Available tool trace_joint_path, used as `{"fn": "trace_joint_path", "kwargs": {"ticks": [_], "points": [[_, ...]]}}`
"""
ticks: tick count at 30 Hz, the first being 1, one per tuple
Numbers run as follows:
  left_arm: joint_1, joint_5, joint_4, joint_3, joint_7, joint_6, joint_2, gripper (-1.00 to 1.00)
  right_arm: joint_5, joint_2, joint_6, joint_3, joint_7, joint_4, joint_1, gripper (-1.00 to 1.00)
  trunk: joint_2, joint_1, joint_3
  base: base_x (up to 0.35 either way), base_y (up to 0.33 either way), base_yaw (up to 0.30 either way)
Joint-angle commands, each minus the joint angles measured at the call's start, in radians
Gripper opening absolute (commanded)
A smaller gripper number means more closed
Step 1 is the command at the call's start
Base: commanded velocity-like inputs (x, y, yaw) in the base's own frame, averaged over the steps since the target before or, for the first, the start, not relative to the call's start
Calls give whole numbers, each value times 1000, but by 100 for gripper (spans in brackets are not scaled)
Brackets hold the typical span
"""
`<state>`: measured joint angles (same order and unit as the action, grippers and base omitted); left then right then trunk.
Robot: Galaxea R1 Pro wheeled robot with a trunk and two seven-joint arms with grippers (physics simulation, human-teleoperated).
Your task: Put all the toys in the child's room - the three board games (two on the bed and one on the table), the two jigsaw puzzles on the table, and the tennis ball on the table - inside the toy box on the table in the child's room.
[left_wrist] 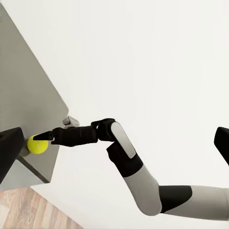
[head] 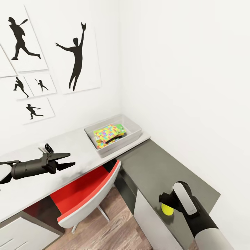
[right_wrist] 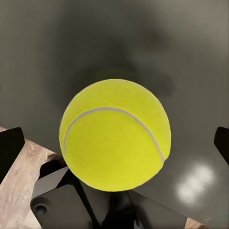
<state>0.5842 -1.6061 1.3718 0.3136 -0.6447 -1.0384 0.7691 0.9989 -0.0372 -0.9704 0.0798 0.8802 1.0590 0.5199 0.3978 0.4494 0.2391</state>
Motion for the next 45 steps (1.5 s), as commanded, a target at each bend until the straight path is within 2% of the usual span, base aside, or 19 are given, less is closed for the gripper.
{"fn": "trace_joint_path", "kwargs": {"ticks": [1,22,31,32,45], "points": [[2,1,-1,3,-6,-2,1,100,9,-1,-3,3,9,1,1,100,2,1,4,0,0,0],[2,5,-1,2,-6,-2,1,100,8,4,-1,4,3,2,0,100,2,1,36,0,0,0],[2,5,-1,2,-6,-2,1,100,7,-3,-1,38,2,4,1,100,2,1,37,0,0,0],[2,5,-1,2,-6,-2,1,100,7,-4,-1,39,2,4,1,-100,2,1,37,0,0,0],[2,5,-1,2,-6,-2,1,100,7,-4,1,43,2,4,1,-100,2,1,37,0,0,0]]}}
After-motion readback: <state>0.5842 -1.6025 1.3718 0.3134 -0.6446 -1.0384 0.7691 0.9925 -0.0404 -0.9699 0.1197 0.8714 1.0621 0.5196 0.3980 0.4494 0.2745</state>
